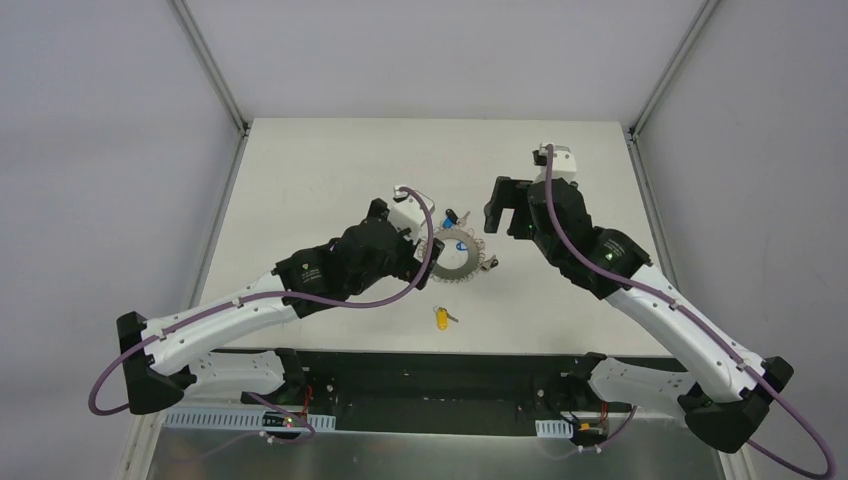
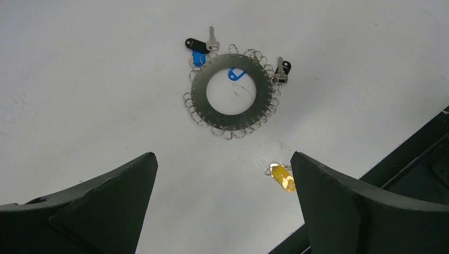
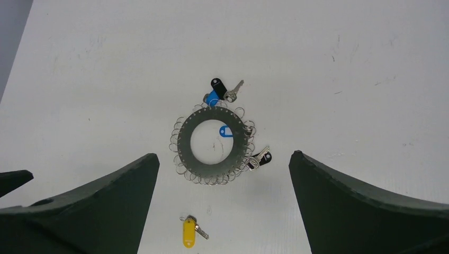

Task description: Put the keys on the keyring

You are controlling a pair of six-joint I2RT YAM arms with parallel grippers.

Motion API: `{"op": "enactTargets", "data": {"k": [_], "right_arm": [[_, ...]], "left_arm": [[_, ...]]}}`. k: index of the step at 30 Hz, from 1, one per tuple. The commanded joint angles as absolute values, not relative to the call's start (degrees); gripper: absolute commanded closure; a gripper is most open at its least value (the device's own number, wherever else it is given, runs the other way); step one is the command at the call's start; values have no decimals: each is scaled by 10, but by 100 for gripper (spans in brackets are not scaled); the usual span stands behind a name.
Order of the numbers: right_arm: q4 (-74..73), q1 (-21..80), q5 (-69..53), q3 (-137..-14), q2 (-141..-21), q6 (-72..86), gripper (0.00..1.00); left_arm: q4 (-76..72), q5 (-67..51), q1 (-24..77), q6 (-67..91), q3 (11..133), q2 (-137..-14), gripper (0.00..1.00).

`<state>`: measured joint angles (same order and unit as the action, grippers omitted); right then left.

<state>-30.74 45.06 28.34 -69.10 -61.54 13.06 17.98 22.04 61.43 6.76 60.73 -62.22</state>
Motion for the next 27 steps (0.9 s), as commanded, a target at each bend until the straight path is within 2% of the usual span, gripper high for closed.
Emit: {"op": "enactTargets", "data": {"k": [1,4,10,16,21,27], "right_arm": [[-288,455,300,-690,-571,83,1],[-276,453,312,-686,-567,34,1],[-333,453,175,-716,-607,-59,1],[-355,461,113,-705,-665,-148,7],[-295,462,38,-644,-662,-276,7],[-202,460,-73,-594,-673,-384,7]], "left_arm": [[180,203,613,54,604,-601,1],[162,205,613,55,593,-601,1],[149,316,604,69,566,-600,1],[146,307,537,136,487,-530,1],[121,214,457,184,420,-519,1],[97,224,439,177,388,-526,2]]}}
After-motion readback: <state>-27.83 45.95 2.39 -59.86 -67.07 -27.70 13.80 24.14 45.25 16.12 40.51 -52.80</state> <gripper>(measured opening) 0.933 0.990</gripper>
